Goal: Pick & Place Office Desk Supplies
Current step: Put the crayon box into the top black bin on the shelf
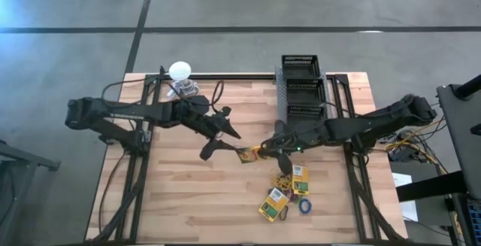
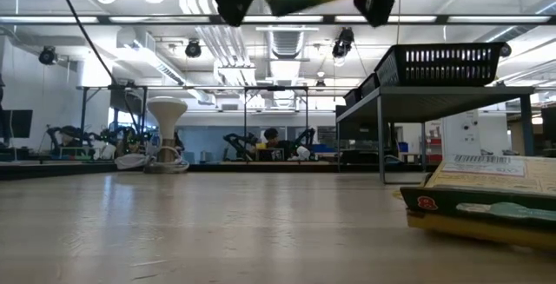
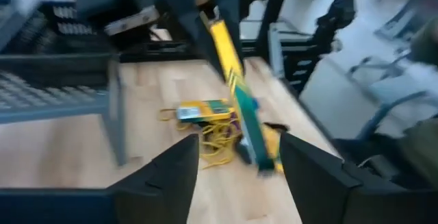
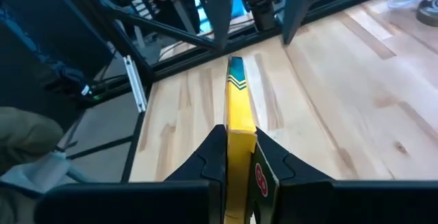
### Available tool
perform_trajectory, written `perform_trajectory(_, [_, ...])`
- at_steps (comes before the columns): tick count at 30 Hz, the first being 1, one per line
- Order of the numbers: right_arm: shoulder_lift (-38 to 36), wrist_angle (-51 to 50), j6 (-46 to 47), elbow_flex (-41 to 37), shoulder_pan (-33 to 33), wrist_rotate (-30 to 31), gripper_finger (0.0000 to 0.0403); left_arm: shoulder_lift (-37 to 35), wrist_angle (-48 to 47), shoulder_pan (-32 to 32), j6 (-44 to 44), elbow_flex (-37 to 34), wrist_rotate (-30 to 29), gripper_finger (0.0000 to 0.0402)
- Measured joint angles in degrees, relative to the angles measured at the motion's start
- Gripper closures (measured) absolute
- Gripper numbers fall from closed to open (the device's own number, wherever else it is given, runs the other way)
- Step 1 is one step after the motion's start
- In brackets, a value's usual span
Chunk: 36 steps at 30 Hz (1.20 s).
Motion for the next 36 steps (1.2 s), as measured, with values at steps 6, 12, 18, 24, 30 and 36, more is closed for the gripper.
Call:
perform_trajectory(6, [-4.02,-15.11,-5.06,9.3,-1.47,0.29,0.0379,-2.92,-1.03,-2.73,1.34,-2.11,-9.04,0.0183])
perform_trajectory(12, [-9.0,-34.94,-9.89,18.65,-14.25,0.63,0.0379,-3.12,4.14,-5.55,-0.35,-8.74,-14.35,0.0193])
perform_trajectory(18, [-9.9,-46.29,-12.57,23.82,-42.78,-12.29,0.0379,-3.12,15.52,-7.18,-3.64,-17.02,-15.68,0.0199])
perform_trajectory(24, [-2.91,-47.73,-15.99,26.95,-67.84,-32.89,0.0379,-3.12,26.86,-7.34,-4.04,-23.79,-16.73,0.0201])
perform_trajectory(30, [6.47,-53.25,-20.71,30.78,-76.16,-38.39,0.0377,-3.12,30.71,-7.34,-4.05,-26.25,-16.95,0.0201])
perform_trajectory(36, [13.97,-55.13,-22.18,34.34,-76.4,-38.43,0.0371,-3.12,30.76,-7.34,-4.23,-26.19,-16.95,0.0201])
